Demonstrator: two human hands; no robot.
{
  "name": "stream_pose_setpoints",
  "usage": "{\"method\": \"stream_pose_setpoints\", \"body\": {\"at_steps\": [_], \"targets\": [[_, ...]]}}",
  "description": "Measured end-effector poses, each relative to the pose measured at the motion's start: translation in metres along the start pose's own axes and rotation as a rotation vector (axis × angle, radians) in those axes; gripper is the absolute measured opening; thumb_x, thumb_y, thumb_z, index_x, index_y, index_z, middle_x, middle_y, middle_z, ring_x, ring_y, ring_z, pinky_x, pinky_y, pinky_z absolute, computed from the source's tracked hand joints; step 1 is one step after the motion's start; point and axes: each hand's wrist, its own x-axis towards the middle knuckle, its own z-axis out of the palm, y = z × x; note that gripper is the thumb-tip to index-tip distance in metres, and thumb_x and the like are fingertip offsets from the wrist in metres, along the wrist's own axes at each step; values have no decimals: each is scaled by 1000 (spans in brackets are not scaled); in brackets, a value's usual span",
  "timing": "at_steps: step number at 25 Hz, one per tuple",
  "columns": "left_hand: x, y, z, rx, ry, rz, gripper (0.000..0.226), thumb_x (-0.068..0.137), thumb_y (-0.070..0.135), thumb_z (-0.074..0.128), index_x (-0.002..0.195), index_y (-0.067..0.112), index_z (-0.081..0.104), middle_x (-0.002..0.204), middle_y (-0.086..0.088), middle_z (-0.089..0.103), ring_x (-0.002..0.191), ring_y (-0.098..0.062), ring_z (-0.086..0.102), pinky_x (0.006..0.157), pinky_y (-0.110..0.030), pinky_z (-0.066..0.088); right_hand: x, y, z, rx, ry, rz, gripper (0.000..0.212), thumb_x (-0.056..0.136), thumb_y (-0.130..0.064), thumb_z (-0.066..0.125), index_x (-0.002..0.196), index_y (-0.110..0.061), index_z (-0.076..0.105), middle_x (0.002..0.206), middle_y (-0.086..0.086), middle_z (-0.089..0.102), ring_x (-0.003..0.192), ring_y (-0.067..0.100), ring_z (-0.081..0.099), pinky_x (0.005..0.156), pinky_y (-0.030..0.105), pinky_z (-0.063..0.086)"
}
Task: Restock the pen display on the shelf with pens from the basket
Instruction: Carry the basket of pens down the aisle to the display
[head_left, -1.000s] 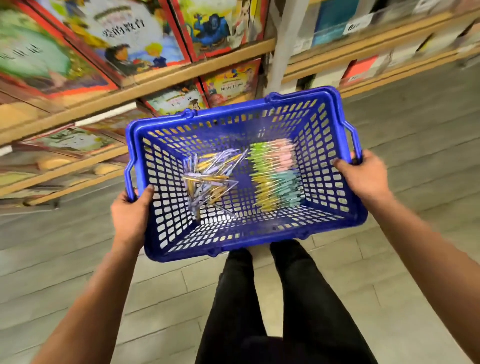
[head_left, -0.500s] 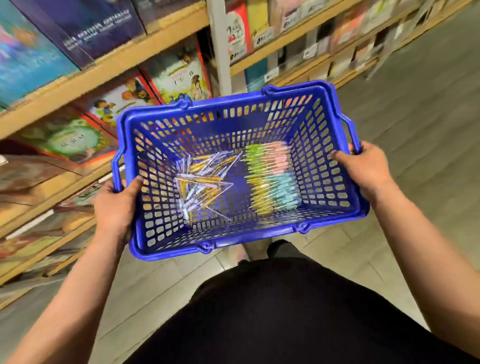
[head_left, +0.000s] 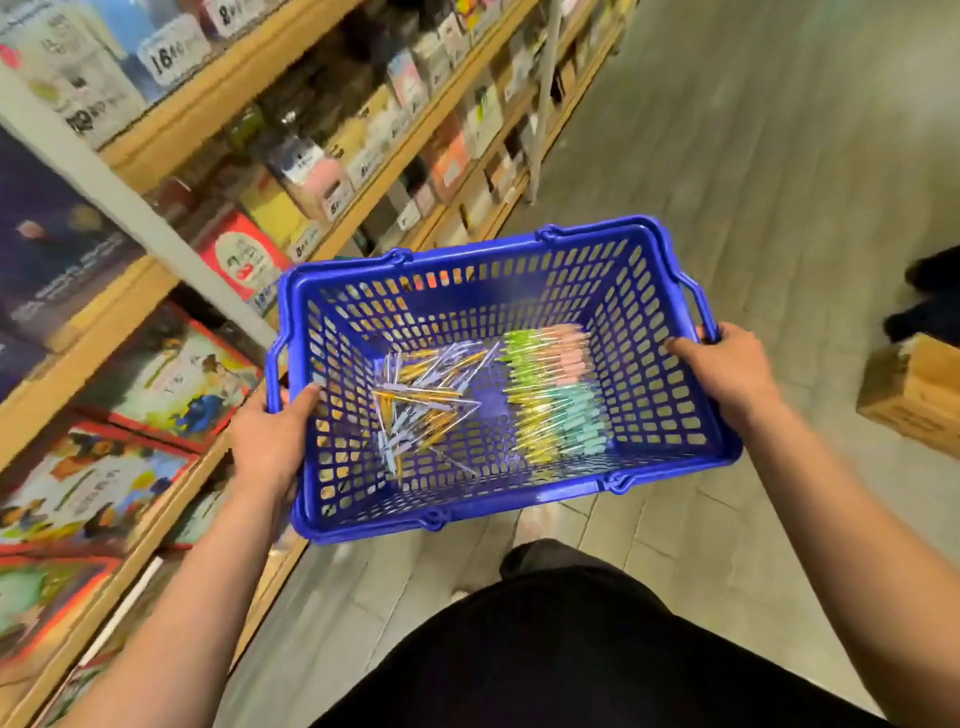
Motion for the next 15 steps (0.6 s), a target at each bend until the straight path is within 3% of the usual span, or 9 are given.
{"method": "stream_pose_setpoints", "body": {"at_steps": [2, 5, 7, 10, 11, 13, 15], "targets": [[23, 23, 45, 39, -63, 45, 15, 83, 27, 80, 83, 18, 67, 71, 2, 73, 51, -6, 64, 52, -24, 54, 18, 6, -24, 44, 52, 77, 26, 75, -27, 78, 95, -16, 67, 82, 3, 74, 64, 17, 71, 62, 30, 58], [53, 57, 118, 131, -159, 96, 19, 82, 30, 81, 85, 17, 68, 87, -9, 75, 61, -12, 66, 65, -31, 57, 48, 12, -54, 130, 123, 150, 24, 79, -20, 76, 100, -15, 66, 83, 4, 73, 57, 13, 70, 46, 22, 52], [70, 76, 164, 152, -210, 121, 22, 79, 33, 82, 85, 16, 70, 91, -10, 77, 63, -12, 68, 65, -31, 56, 68, 13, -69, 175, 178, 176, 15, 82, -18, 74, 93, -19, 64, 85, 6, 73, 60, 14, 68, 45, 21, 49], [88, 104, 228, 198, -270, 148, 35, 72, 41, 83, 91, 13, 70, 96, -13, 77, 87, -28, 74, 84, -49, 60, 97, 11, -89, 182, 263, 188, 14, 83, -18, 72, 82, -23, 59, 92, 11, 74, 69, 19, 71, 56, 30, 57], [93, 113, 247, 205, -287, 155, 37, 69, 44, 82, 87, 14, 69, 96, -12, 77, 91, -31, 74, 88, -53, 59, 109, 10, -95, 180, 283, 190, 12, 83, -19, 72, 88, -21, 61, 96, 13, 74, 77, 25, 72, 67, 37, 61], [104, 131, 281, 225, -320, 168, 37, 65, 49, 80, 82, 19, 67, 95, -8, 77, 91, -31, 75, 89, -54, 59, 131, 6, -107, 195, 299, 211, 27, 83, -22, 73, 107, -15, 62, 104, 15, 73, 90, 33, 73, 85, 49, 60], [116, 147, 310, 221, -351, 165, 33, 67, 48, 81, 85, 23, 69, 97, -8, 78, 90, -30, 75, 89, -54, 59, 153, 0, -114, 217, 295, 233, 37, 83, -26, 73, 115, -15, 59, 105, 14, 73, 89, 32, 73, 86, 51, 60]]}}
